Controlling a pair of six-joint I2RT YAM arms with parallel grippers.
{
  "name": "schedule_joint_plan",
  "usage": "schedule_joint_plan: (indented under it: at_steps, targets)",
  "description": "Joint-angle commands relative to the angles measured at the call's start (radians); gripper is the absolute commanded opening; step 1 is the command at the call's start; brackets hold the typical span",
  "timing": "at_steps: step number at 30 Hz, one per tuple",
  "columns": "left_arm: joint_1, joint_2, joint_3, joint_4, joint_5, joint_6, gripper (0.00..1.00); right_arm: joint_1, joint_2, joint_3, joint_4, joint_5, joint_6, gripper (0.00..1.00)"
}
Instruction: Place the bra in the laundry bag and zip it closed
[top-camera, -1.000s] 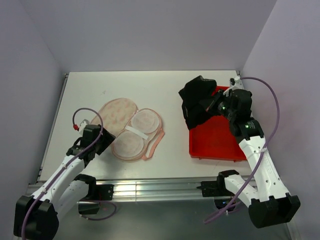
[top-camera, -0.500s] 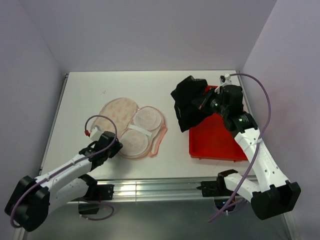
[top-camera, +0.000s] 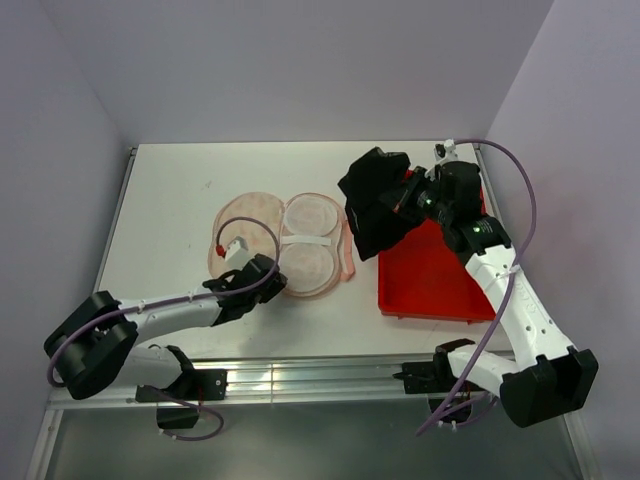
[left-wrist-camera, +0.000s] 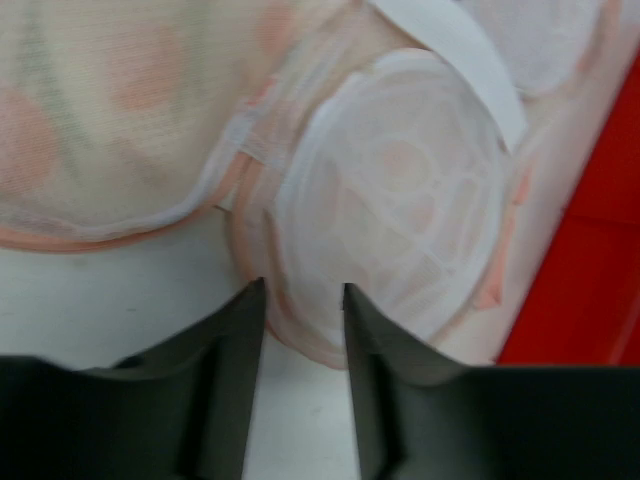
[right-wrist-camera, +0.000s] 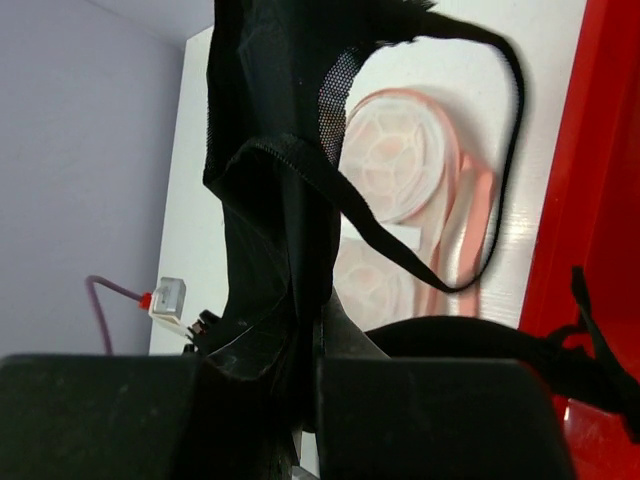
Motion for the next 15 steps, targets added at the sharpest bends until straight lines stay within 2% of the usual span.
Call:
schedule_joint_plan:
  at_steps: [1,3,4,7,15]
  targets:
    - [-0.033,-0.002,0.068,0.088,-0.025,0.017,0.47,0.023,0.003,0.012,0.071,-0.007,0.038,0.0]
    - [-0.043,-0.023,0.091,0.073,-0.022,0.038,0.55,0.052,0.008,-0.011,0.1,0.005,0.064,0.0]
    - [-0.047,-0.037,0.097,0.052,-0.027,0.043,0.64,0.064,0.012,-0.015,0.111,0.026,0.09,0.0]
    - [-0.047,-0.141,0.103,-0.042,-0.04,0.058,0.75,0.122,0.046,-0.021,0.139,0.063,0.131,0.0]
    - [-0.047,-0.436,0.136,-0.318,-0.19,0.078,0.78,0.259,0.134,-0.066,0.27,0.178,0.353,0.0]
